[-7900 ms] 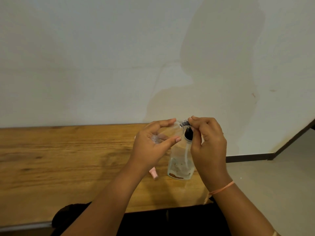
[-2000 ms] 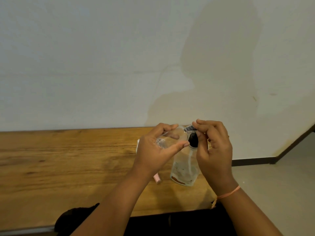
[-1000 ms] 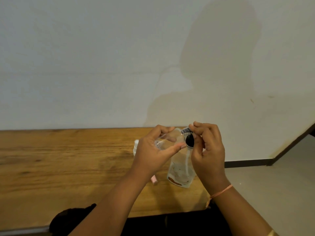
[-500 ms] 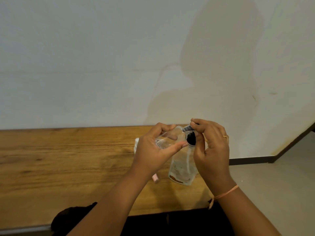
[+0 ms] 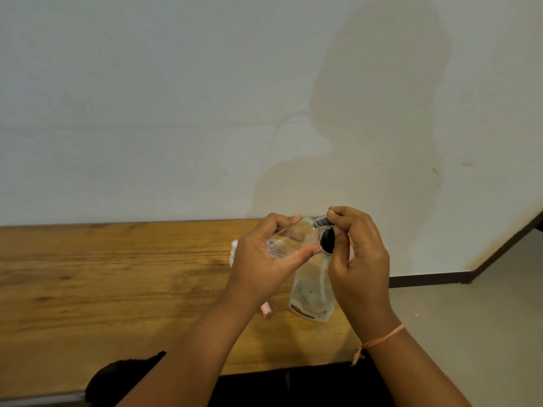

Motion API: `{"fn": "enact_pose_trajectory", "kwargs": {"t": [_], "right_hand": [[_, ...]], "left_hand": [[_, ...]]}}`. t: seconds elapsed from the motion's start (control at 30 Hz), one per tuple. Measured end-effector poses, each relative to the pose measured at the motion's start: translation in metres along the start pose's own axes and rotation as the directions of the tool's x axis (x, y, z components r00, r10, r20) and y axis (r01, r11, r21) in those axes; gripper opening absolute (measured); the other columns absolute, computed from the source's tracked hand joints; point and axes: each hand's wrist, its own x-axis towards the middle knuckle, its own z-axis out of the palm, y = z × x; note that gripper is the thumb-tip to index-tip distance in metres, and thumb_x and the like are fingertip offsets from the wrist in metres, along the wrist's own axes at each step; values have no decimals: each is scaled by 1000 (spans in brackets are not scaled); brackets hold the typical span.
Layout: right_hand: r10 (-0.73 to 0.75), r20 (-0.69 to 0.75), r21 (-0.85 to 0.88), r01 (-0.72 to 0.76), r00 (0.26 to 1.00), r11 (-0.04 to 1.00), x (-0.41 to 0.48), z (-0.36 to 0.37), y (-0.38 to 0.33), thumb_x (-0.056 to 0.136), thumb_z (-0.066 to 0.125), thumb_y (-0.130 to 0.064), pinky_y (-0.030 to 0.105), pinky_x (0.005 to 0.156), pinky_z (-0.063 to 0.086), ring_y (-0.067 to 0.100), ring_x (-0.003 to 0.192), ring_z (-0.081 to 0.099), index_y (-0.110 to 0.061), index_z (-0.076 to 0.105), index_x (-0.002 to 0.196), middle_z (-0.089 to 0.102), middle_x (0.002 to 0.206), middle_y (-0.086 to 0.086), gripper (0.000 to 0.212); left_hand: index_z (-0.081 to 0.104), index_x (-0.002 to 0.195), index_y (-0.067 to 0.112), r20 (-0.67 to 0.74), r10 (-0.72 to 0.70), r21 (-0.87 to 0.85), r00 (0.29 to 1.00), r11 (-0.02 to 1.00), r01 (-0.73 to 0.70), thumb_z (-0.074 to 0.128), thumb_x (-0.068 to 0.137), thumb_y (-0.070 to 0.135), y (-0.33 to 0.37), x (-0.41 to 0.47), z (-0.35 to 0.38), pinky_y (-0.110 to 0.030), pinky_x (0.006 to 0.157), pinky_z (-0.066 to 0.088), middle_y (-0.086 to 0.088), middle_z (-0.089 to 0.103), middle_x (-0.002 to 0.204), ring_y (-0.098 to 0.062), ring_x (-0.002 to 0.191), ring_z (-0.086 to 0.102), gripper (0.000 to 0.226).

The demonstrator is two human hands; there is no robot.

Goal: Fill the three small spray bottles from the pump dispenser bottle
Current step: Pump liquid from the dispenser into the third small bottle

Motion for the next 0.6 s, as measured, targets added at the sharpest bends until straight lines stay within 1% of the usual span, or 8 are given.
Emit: {"fn": "enact_pose_trajectory", "kwargs": {"t": [0.1, 0.2, 0.27, 0.33, 0.37, 0.43, 0.5, 0.6], "right_hand": [[9, 16, -34, -8, 1000, 999, -2, 6, 4, 87, 40, -9, 3, 89, 33, 12, 99, 49, -6, 59, 102, 58, 103, 4, 24], [3, 5, -7, -3, 1000, 1000, -3, 5, 2, 88, 40, -8, 2, 90, 33, 5, 100, 47, -6, 58, 102, 58, 103, 4, 24], [-3, -19, 23, 3, 1000, 1000, -2, 3, 0, 87, 40, -6, 3, 90, 34, 3, 101, 47, -2, 61, 102, 55, 105, 0, 25], [-18, -32, 23, 19, 999, 1000, 0, 1, -1, 87, 41, -6, 5, 90, 36, 7, 101, 50, -1, 63, 101, 54, 104, -2, 26], [-25, -32, 17, 25, 999, 1000, 1, 1, -1, 86, 42, -6, 6, 90, 37, 10, 100, 53, -1, 63, 100, 55, 103, -2, 26], [-36, -29, 1, 36, 999, 999, 2, 0, 0, 86, 43, -6, 8, 89, 39, 13, 98, 55, -2, 64, 98, 59, 102, 0, 25], [-39, -32, -10, 38, 999, 999, 2, 0, 1, 87, 43, -7, 8, 90, 40, 12, 99, 55, -2, 65, 99, 60, 102, 1, 25], [-33, -8, -2, 33, 999, 999, -1, 2, 7, 88, 43, -8, 6, 91, 38, 10, 101, 54, -1, 64, 101, 61, 103, 7, 25]], "left_hand": [[60, 88, 34, 29, -61, -16, 998, 998, 62, 76, 57, 49, -1, 0, -1, -33, 90, 51, 20, 69, 89, 4, 100, 61, 38], [60, 87, 33, 39, -76, -6, 996, 997, 76, 76, 57, 48, 0, 0, -1, -32, 89, 51, 23, 69, 90, 6, 100, 60, 37], [59, 87, 33, 28, -45, -3, 999, 999, 45, 75, 58, 49, 0, 0, -1, -26, 89, 50, 18, 70, 88, 7, 102, 59, 37], [56, 85, 34, 15, -14, 11, 1000, 1000, 14, 74, 59, 51, 1, 0, 0, -16, 89, 46, 14, 71, 84, 9, 105, 58, 36], [55, 85, 34, 10, -7, 20, 1000, 1000, 7, 73, 59, 52, 1, 0, -1, -13, 89, 45, 14, 71, 83, 10, 105, 57, 36], [55, 85, 36, 2, -7, 26, 1000, 1000, 7, 73, 58, 52, 2, -1, -1, -16, 89, 46, 16, 71, 85, 9, 104, 58, 37], [56, 85, 35, 10, -13, 20, 1000, 1000, 13, 73, 58, 51, 3, 0, -2, -21, 90, 47, 16, 71, 85, 9, 104, 58, 37], [59, 87, 26, 32, -58, 8, 998, 998, 58, 73, 56, 51, 2, 0, -1, -31, 90, 52, 20, 70, 89, 9, 102, 59, 42]]}}
